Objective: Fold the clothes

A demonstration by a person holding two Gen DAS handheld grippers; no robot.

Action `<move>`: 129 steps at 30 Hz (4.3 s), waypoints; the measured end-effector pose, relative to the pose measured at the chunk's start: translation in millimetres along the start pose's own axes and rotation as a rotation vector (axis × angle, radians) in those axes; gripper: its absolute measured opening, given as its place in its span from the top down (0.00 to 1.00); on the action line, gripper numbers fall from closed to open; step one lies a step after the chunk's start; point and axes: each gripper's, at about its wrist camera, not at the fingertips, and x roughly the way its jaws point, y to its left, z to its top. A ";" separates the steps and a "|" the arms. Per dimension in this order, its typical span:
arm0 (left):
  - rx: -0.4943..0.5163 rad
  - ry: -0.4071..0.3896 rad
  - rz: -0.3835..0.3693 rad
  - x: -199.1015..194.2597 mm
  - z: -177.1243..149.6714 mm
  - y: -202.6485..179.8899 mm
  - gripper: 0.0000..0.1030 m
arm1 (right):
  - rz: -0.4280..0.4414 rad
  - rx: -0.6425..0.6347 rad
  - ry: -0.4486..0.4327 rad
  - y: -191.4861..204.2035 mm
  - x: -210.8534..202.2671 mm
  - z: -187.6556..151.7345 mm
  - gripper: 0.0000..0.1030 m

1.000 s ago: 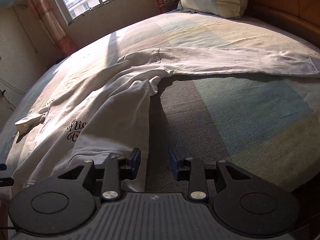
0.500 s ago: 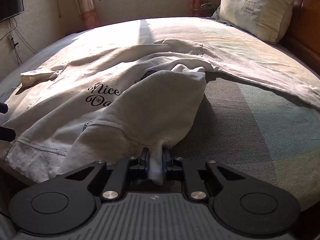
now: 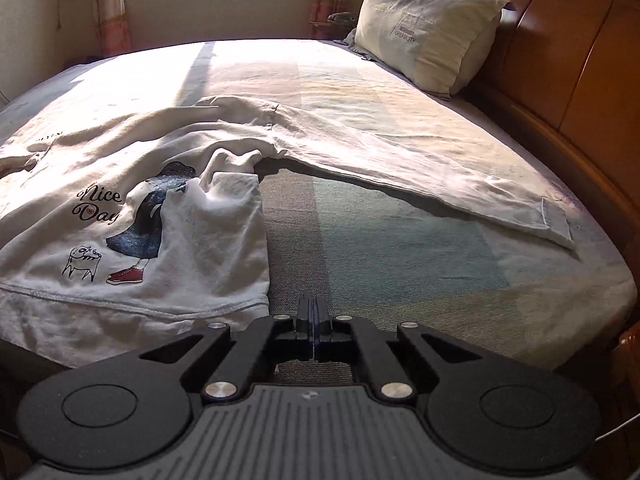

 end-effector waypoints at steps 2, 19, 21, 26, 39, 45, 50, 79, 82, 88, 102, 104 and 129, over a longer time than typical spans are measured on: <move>-0.008 0.002 0.016 -1.1 -1.7 4.7 0.00 | 0.043 0.059 0.000 -9.9 -2.1 0.1 0.93; 0.309 0.018 -0.018 11.0 -29.6 -47.1 0.01 | 0.409 -0.952 -0.050 156.1 -6.2 -41.3 0.43; 0.380 0.003 -0.041 15.3 -32.5 -64.4 0.01 | 0.390 -1.056 -0.071 169.5 -3.6 -50.7 0.43; 0.511 -0.044 -0.087 25.7 -33.6 -101.2 0.01 | 0.304 -1.146 -0.135 181.4 -3.1 -56.9 0.42; 0.534 -0.118 0.027 58.5 -20.8 -114.1 0.00 | 0.307 -1.004 -0.174 165.6 -11.9 -37.6 0.38; 0.461 -0.148 -0.013 46.3 -15.3 -101.7 0.00 | 0.299 -1.048 -0.221 189.6 1.6 -50.1 0.38; 0.495 -0.130 0.005 46.5 -26.8 -100.5 0.00 | 0.230 -1.096 -0.291 197.2 6.4 -55.1 0.68; 0.174 -0.088 -0.029 33.4 12.6 -26.6 0.01 | 0.485 -0.155 -0.051 12.8 43.1 85.9 0.68; 0.121 -0.093 -0.050 40.8 18.8 -27.3 0.01 | 0.482 0.068 -0.010 -18.1 93.2 114.5 0.63; 0.036 -0.095 -0.072 51.6 24.4 -23.9 0.00 | 0.518 0.266 0.077 -25.3 175.1 133.3 0.60; -0.008 -0.084 0.010 54.1 26.6 -1.1 0.00 | 0.389 0.223 0.038 -9.5 202.7 140.1 0.93; -0.006 -0.086 0.017 52.0 26.4 -0.2 0.00 | 0.405 0.244 0.066 -15.0 198.6 139.3 0.88; 0.005 -0.115 0.058 10.3 0.3 2.2 0.00 | 0.508 0.282 0.161 -44.2 69.5 -4.7 0.86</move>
